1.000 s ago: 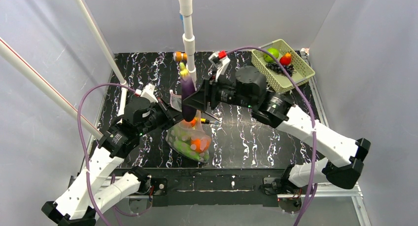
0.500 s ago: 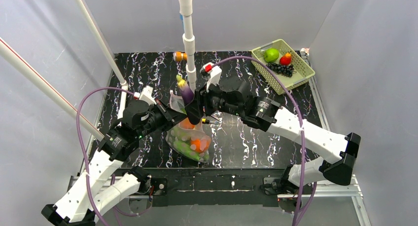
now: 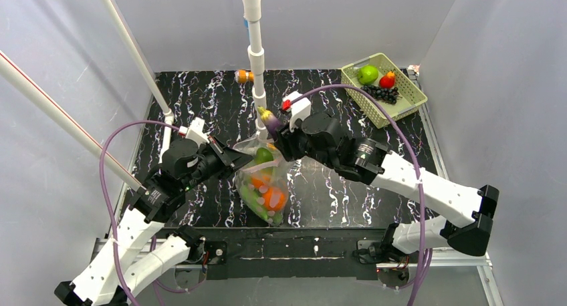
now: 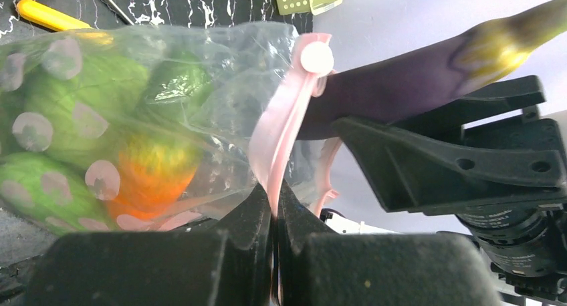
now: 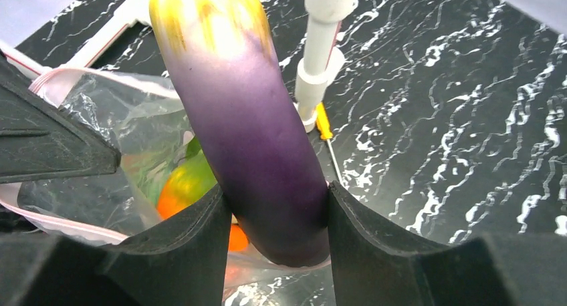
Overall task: Place the food in the zip-top bag and seal the zipper
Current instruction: Place the fake vegetable in the zipper food storage bag.
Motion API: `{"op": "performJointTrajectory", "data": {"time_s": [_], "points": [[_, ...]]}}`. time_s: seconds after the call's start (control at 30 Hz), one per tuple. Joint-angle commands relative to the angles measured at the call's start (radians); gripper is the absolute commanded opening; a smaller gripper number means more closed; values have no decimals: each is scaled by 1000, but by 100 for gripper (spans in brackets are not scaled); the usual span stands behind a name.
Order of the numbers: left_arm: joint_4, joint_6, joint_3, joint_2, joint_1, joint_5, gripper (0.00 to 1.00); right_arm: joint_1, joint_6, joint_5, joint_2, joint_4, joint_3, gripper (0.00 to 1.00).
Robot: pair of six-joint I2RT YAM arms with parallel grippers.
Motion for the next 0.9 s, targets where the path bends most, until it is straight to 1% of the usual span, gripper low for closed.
{"op": "performJointTrajectory", "data": {"time_s": [0.0,0.13,0.2,0.33,0.47,0.53,0.63,0.77,0.87], "points": [[13,10,7,-14,-1,-23,0,-1,-24,-7,-25,-66,96,1],[27,9,23,9,-2,-4,0,-1,131,-214,-2,-34,141,1],[33,8,29,21,-2,4,0,-1,197,-277,17,-15,176,1],[45,2,32,32,-2,14,0,-1,307,-268,35,-9,195,1],[56,-4,28,22,-2,12,0,-1,375,-243,21,14,116,1],[57,-3,26,16,-2,13,0,-1,373,-248,29,-22,115,1],[55,-2,17,7,-2,15,0,1,367,-261,44,-126,142,1],[57,-2,8,3,-2,22,0,0,371,-312,103,-290,220,1],[60,3,6,8,-2,29,0,2,382,-353,142,-356,255,3]]}}
